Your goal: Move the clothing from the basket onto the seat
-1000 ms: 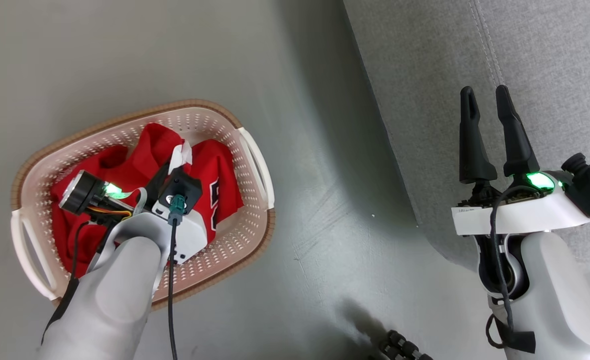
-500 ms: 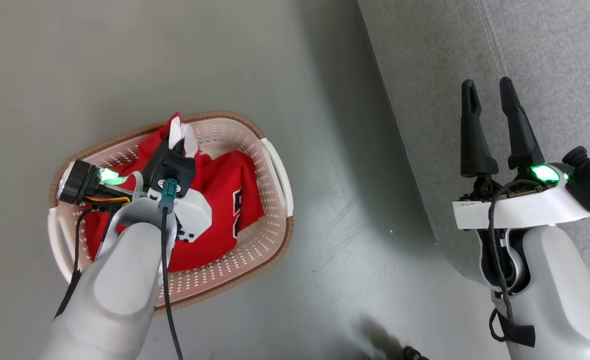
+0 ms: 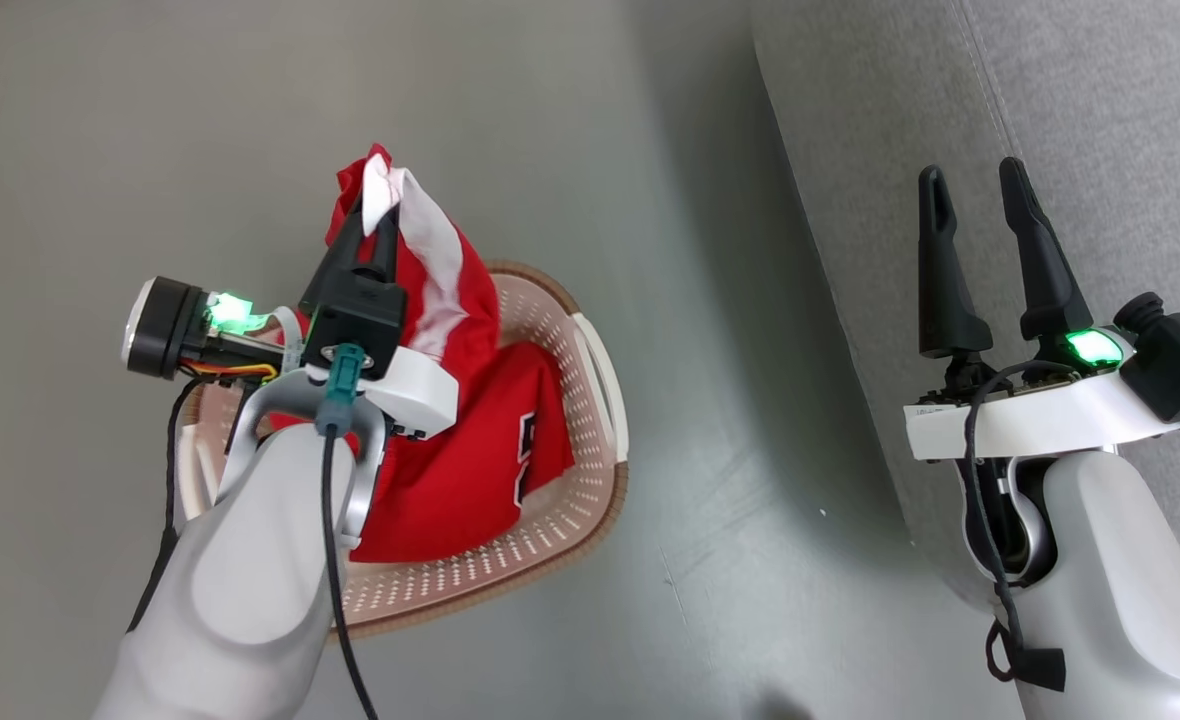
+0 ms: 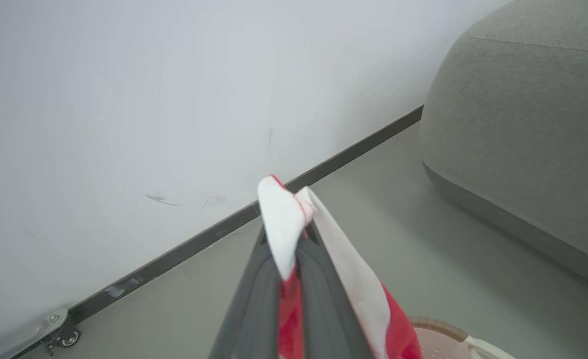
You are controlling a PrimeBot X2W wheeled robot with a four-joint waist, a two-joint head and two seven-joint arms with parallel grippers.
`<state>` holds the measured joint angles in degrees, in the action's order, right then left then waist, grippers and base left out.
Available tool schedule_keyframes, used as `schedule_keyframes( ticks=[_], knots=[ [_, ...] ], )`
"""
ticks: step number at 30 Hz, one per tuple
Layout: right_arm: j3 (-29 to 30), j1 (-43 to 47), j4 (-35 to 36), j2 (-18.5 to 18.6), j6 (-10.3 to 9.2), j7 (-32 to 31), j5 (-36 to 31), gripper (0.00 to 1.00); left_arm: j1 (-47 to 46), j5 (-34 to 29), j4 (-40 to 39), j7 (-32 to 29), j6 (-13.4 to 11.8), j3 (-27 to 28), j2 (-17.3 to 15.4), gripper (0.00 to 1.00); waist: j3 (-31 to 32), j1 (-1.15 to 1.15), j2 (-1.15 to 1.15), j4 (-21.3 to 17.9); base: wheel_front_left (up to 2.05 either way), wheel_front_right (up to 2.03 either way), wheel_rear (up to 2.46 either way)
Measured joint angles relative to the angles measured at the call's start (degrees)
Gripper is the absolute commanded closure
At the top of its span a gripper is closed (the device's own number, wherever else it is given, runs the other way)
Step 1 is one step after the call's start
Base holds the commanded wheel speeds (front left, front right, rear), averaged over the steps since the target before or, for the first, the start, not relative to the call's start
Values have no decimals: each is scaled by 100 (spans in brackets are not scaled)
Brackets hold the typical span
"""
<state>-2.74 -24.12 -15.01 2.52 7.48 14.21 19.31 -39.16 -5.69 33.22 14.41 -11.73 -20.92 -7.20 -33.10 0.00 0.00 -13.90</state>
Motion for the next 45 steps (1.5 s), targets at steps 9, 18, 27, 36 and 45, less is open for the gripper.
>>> schedule_keyframes(
  ticks=[9, 18, 27, 36, 45],
  knots=[
    [11, 5, -143, 9, 0, 0, -275, 0, 297, 231, -772, 5, -87, 190, -181, 100, 479, 0, 0, 255, 0, 0, 0],
    [-68, 52, -324, 26, 0, 3, -582, 0, 477, 246, -1393, 7, -87, 204, -378, 100, 977, 0, 0, 479, 0, 0, 0],
    [-143, 241, -510, 55, 0, 7, -726, 0, 493, 246, -1728, 8, 22, 132, -519, 100, 1448, 0, 0, 653, 0, 0, 0],
    [-400, 569, -779, 105, 0, 7, -801, 0, 477, 287, -1911, 8, 276, -15, -557, 100, 2026, 0, 0, 818, 0, 0, 0],
    [-877, 703, -1006, 261, 0, 7, -847, 0, 429, 414, -2084, 24, 456, -137, -488, 100, 2442, 0, 0, 898, 0, 0, 0]
  ],
)
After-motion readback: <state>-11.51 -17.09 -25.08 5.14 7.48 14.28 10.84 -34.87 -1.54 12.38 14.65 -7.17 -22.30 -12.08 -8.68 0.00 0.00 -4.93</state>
